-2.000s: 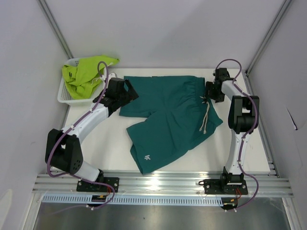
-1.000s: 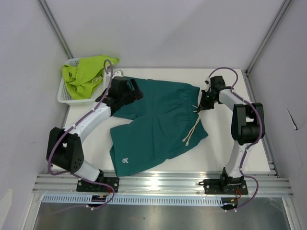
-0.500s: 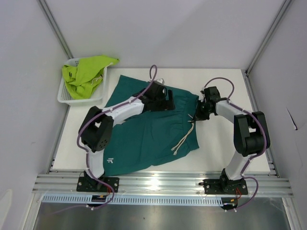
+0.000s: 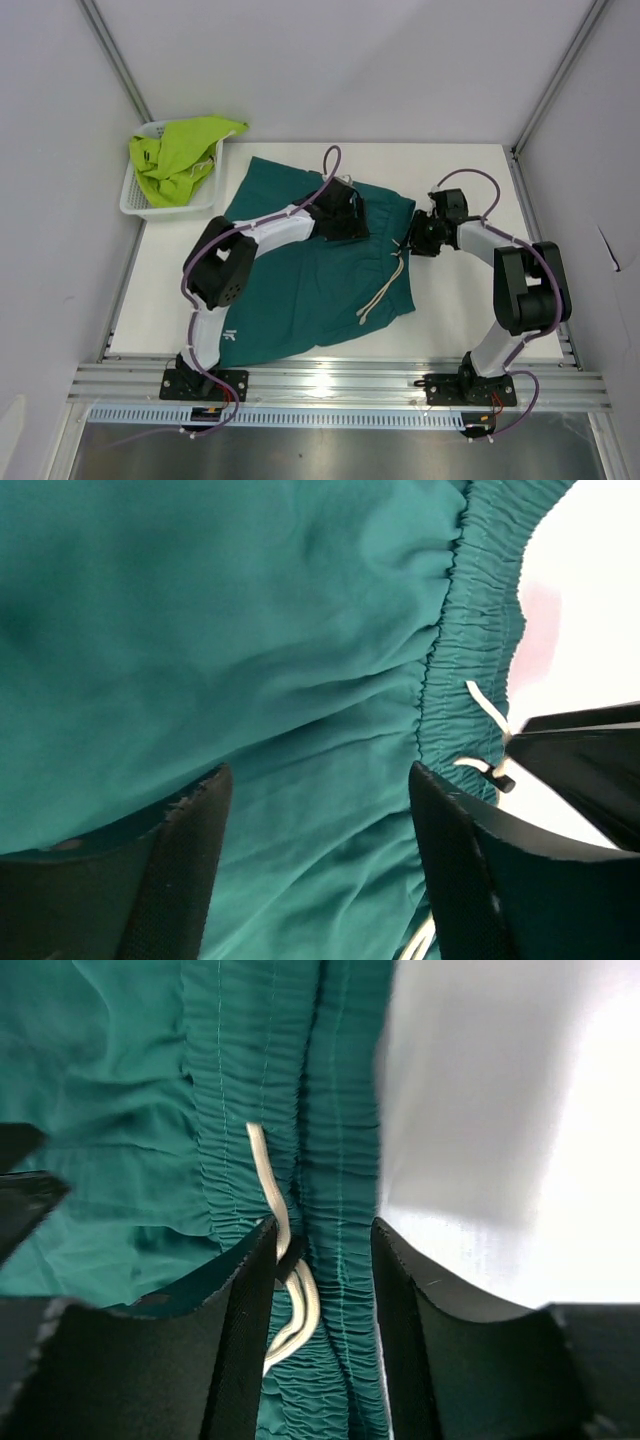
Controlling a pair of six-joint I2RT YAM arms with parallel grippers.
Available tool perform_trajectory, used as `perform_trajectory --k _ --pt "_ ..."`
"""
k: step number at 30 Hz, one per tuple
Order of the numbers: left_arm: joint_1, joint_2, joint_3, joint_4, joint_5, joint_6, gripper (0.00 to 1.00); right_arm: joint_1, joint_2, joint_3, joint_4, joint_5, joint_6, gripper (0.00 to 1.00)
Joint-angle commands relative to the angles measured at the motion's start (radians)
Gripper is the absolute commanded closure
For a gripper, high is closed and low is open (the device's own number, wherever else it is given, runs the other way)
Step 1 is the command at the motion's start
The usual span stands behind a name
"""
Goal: Fold and stack the shorts
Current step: Flatten the shorts out
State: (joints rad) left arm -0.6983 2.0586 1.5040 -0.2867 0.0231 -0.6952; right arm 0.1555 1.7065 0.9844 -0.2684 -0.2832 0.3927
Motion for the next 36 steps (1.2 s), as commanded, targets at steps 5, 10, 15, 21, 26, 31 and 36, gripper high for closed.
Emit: perform_trajectory --k 5,10,15,21,26,31,36 --pt "-0.026 0.035 0.065 0.050 0.005 -0.004 0.39 -0.057 -0.054 -0.020 0.093 -0.042 0.029 0.67" --pt "-0.044 0.066 0.104 0.044 0.009 0.008 0.49 -0.083 0.001 -0.003 0.100 -0.045 0.025 0.90" --pt "-0.063 0.115 0.163 0.011 0.000 0.017 0.52 -0.083 0.085 0.051 0.064 -0.030 0.011 0.94" --pt "-0.082 0.149 0.229 -0.051 -0.015 0.026 0.55 -0.062 0.127 0.095 0.003 0.025 0.006 0.98" --pt "-0.098 0.193 0.286 -0.112 -0.018 0.025 0.55 -0.042 0.146 0.129 -0.055 0.053 0.000 1.00" --pt "-0.106 0.241 0.338 -0.141 0.020 0.014 0.55 -0.014 0.150 0.140 -0.078 0.105 -0.003 1.00" --pt "-0.106 0.256 0.326 -0.098 0.084 -0.009 0.57 -0.007 0.150 0.137 -0.081 0.105 0.000 1.00"
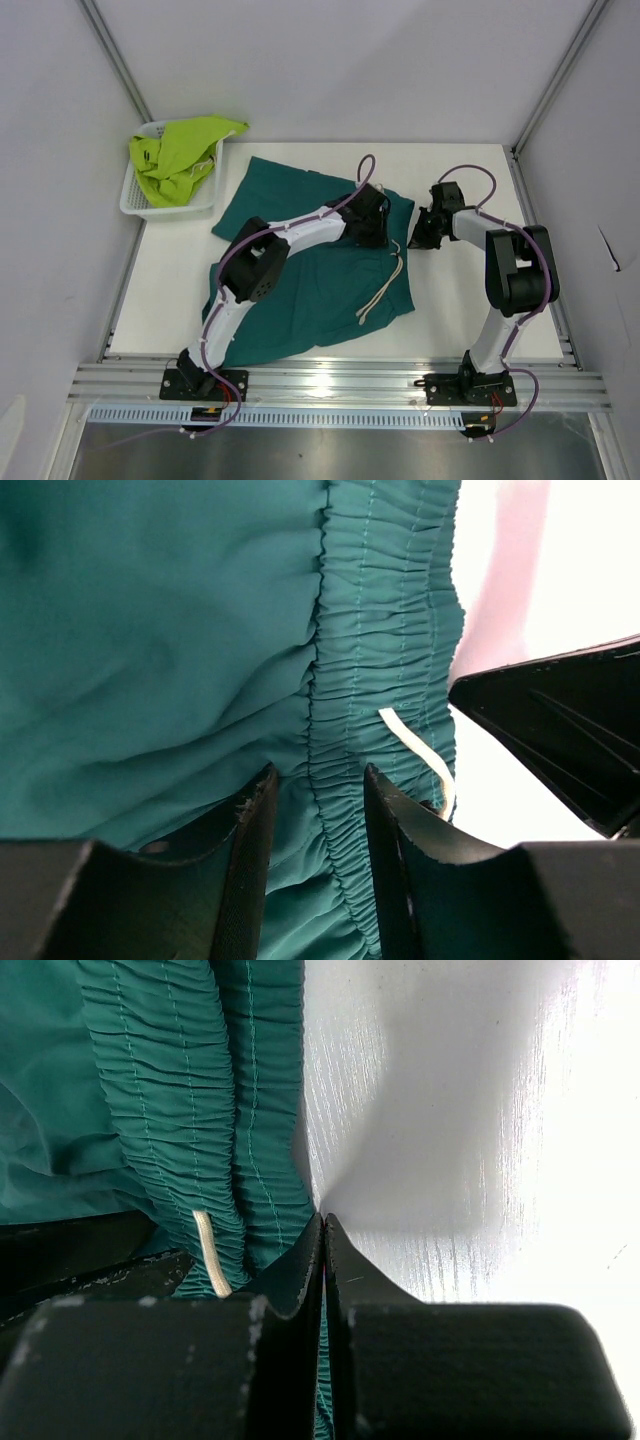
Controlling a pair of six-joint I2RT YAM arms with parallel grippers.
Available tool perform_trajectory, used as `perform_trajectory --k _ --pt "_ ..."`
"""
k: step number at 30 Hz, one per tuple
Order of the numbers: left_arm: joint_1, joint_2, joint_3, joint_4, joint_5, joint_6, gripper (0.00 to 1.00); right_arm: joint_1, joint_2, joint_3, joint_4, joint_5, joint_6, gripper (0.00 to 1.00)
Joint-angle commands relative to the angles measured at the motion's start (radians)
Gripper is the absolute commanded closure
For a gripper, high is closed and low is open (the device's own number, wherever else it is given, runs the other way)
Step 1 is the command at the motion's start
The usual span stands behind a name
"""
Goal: Fold and stack the shorts
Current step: Flatten the shorts out
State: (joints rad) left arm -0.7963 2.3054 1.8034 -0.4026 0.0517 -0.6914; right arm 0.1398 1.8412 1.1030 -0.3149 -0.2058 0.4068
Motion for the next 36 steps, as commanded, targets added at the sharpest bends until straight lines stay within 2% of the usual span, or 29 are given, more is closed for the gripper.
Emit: perform_trajectory --k 1,12,36 --pt "-0.007 0.009 0.024 0.034 0.063 -0.016 0.57 0.009 0.015 0.020 -0.035 0.026 -0.014 1.00" --pt "-0.009 0.002 -0.049 0.188 0.146 -0.071 0.63 0.012 0.004 0.000 -0.009 -0.036 0.001 1.00" --pt "-0.081 0.054 0.048 0.216 0.207 -0.059 0.65 0.012 0.010 0.009 -0.003 -0.073 0.007 1.00"
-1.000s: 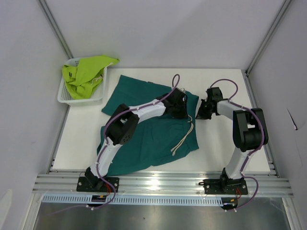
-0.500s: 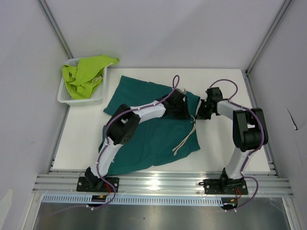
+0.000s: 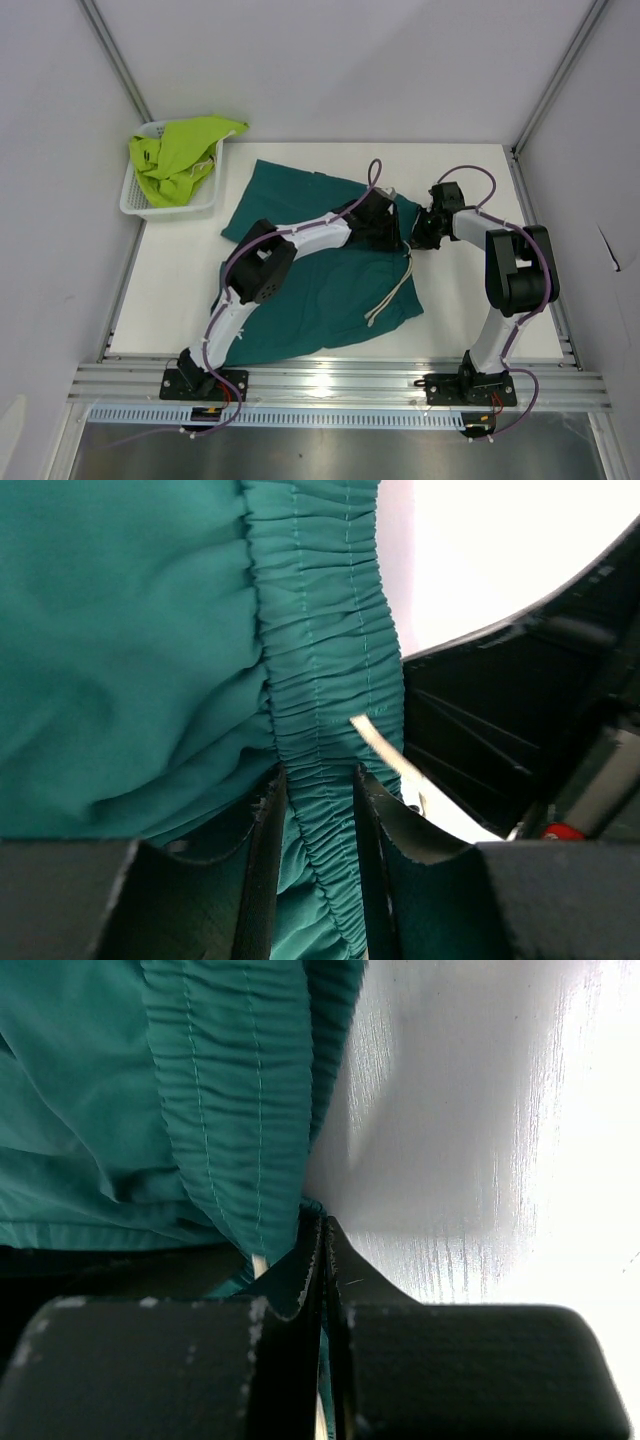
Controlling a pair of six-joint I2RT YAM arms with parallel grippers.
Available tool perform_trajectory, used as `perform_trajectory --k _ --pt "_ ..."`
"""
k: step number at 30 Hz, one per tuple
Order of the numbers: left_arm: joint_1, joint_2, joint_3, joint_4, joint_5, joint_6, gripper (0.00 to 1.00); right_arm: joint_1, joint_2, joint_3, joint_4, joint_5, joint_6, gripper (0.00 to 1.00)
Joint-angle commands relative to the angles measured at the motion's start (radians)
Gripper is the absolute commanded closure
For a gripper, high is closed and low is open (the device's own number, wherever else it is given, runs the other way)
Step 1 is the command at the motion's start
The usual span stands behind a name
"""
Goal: Fold and stack the shorts
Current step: Flatten the shorts out
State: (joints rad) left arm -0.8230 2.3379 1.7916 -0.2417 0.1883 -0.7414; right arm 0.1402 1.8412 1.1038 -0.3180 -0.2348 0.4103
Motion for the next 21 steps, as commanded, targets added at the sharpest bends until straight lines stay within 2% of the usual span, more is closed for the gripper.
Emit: perform_trajectory --k 1,6,10,15,21 --pt "-0.056 0.029 0.064 0.055 0.077 -0.007 0.65 0.012 0.010 0.008 -0.001 -0.044 0.004 1.00" --pt "-0.056 0.037 0.081 0.016 0.062 0.000 0.64 0.010 0.012 0.014 -0.009 -0.047 -0.002 0.95" --pt "-0.045 0.047 0.091 -0.016 0.020 -0.004 0.64 -0.020 -0.017 0.002 -0.016 -0.041 -0.007 0.73" --pt "-0.036 0.064 0.088 -0.007 0.045 -0.019 0.64 -0.079 -0.092 -0.038 -0.009 -0.043 -0.008 0.62" --pt "-0.036 0.066 0.091 -0.010 0.039 -0.013 0.64 -0.119 -0.141 -0.078 0.023 -0.051 0.018 0.60"
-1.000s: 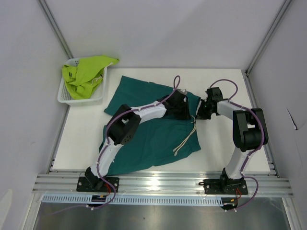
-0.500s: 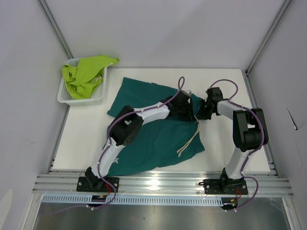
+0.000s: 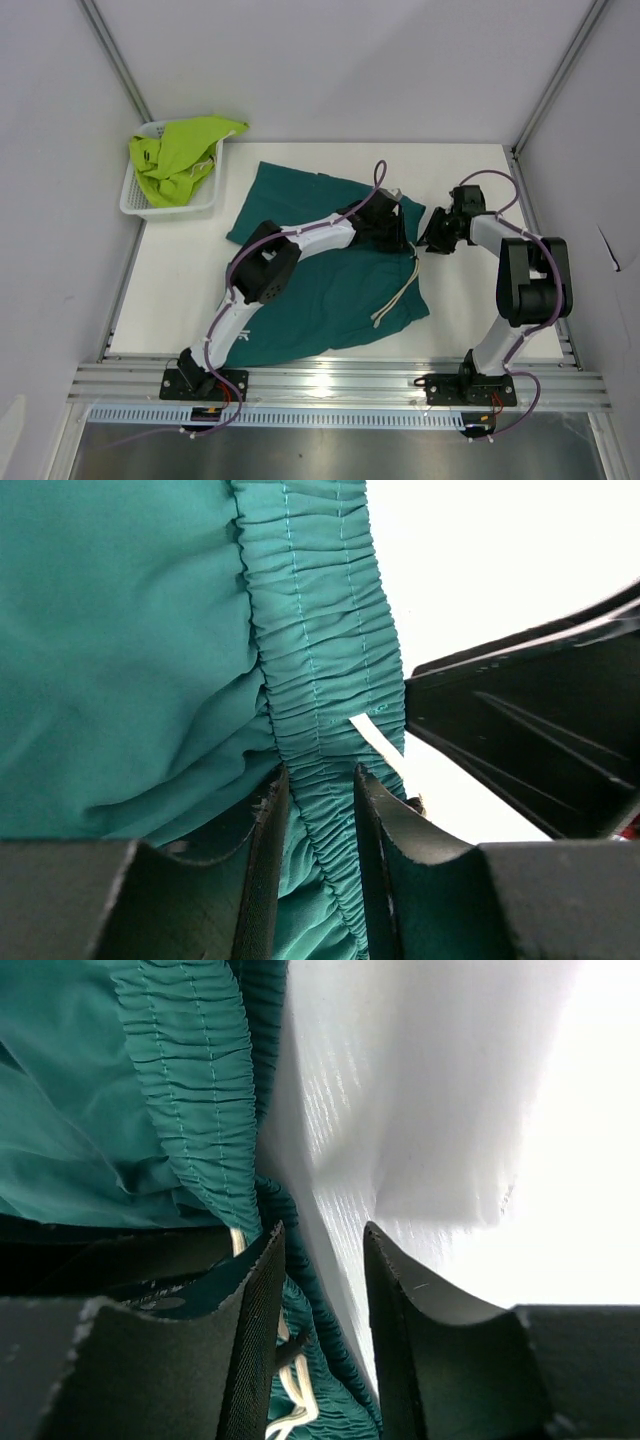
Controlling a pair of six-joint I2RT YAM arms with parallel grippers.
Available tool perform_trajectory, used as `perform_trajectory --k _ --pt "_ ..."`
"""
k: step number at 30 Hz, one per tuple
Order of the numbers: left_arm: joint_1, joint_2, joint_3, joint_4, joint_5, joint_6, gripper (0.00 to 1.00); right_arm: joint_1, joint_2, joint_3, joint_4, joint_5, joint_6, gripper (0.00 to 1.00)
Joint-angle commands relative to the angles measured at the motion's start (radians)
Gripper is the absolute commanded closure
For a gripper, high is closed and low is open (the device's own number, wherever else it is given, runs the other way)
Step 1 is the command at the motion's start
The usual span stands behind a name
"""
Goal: Fold and stack the shorts
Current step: Flatten the shorts out
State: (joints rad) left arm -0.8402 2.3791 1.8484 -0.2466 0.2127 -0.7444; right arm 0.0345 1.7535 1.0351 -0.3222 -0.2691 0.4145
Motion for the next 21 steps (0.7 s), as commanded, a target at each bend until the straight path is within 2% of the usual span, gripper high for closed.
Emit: perform_trajectory --k 1,5,9,11,12,15,21 --pt "-0.019 0.025 0.034 -0.005 0.014 -0.010 0.64 -0.018 -0.057 -0.010 0.031 -0.012 0.018 0.60" --pt "-0.019 0.025 0.035 -0.008 0.008 -0.007 0.64 -0.025 -0.094 -0.030 0.077 -0.008 0.049 0.62" --pt "-0.019 0.025 0.040 -0.025 -0.009 -0.001 0.65 -0.025 -0.114 -0.008 0.124 -0.038 0.063 0.75" --pt "-0.019 0.022 0.040 -0.031 -0.013 -0.001 0.65 -0.024 -0.086 0.022 0.124 -0.085 0.064 0.80" --pt "-0.019 0.022 0.038 -0.034 -0.016 -0.001 0.65 -0.025 -0.072 0.038 0.123 -0.106 0.066 0.86" --pt "-0.019 0.020 0.040 -0.039 -0.026 -0.001 0.64 -0.025 0.000 0.095 0.138 -0.200 0.079 0.92" --pt "-0.019 0.012 0.038 -0.048 -0.036 0.002 0.65 -0.025 0.176 0.190 0.147 -0.326 0.106 0.95"
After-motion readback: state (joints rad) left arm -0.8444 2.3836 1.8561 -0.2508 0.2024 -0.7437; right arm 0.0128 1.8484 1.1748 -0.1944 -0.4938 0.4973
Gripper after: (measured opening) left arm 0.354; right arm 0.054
